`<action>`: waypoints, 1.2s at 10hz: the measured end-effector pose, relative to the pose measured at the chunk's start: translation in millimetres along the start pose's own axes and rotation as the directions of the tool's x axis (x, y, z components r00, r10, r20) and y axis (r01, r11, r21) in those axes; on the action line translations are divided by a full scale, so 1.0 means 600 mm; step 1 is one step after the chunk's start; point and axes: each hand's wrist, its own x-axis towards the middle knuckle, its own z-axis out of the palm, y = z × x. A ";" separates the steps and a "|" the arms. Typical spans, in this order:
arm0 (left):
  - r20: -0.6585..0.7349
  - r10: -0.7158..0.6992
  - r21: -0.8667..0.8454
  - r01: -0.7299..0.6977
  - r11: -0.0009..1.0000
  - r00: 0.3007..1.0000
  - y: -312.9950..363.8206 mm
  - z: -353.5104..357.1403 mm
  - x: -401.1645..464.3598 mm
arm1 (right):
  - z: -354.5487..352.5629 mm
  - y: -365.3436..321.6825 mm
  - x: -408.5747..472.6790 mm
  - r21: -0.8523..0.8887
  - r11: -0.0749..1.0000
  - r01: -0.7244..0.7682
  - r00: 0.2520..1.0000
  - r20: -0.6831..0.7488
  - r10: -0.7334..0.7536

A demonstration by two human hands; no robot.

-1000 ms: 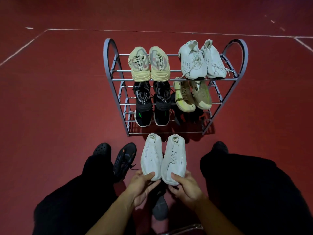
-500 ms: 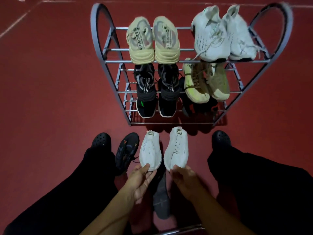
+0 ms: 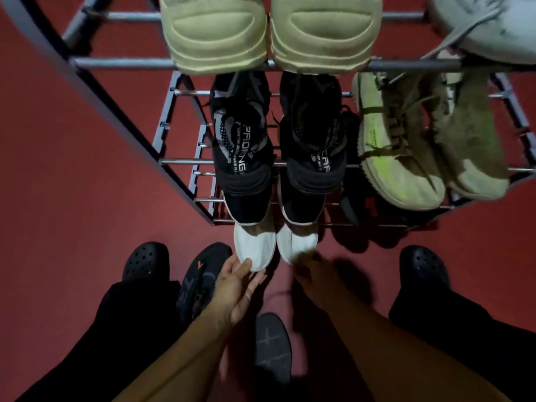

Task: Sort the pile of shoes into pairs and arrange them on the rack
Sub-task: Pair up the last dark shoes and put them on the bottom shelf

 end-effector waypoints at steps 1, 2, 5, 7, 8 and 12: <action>0.043 0.080 0.016 -0.080 0.997 0.996 0.026 0.038 0.063 | -0.003 -0.017 0.053 -0.034 0.996 0.077 0.991 -0.108 -0.080; 0.041 0.118 0.094 -0.121 0.988 0.992 0.045 0.076 0.117 | -0.004 -0.009 0.092 0.043 0.987 0.157 0.960 -0.242 -0.142; 0.003 0.017 0.466 -0.016 0.884 1.000 0.032 0.051 0.126 | 0.032 0.025 0.115 0.655 0.711 -0.255 0.954 0.051 0.294; 0.030 0.302 0.916 -0.147 0.373 0.953 0.072 -0.046 0.090 | 0.087 0.040 0.073 0.398 0.873 -0.282 0.957 0.175 0.229; 0.018 0.398 0.995 -0.057 0.086 0.917 0.113 -0.123 0.081 | 0.145 0.048 0.014 0.205 0.943 -0.261 0.933 0.305 0.192; -0.202 0.199 0.949 0.142 0.281 0.959 0.087 -0.230 0.089 | 0.211 0.051 -0.031 -0.012 0.941 -0.338 0.842 0.443 0.308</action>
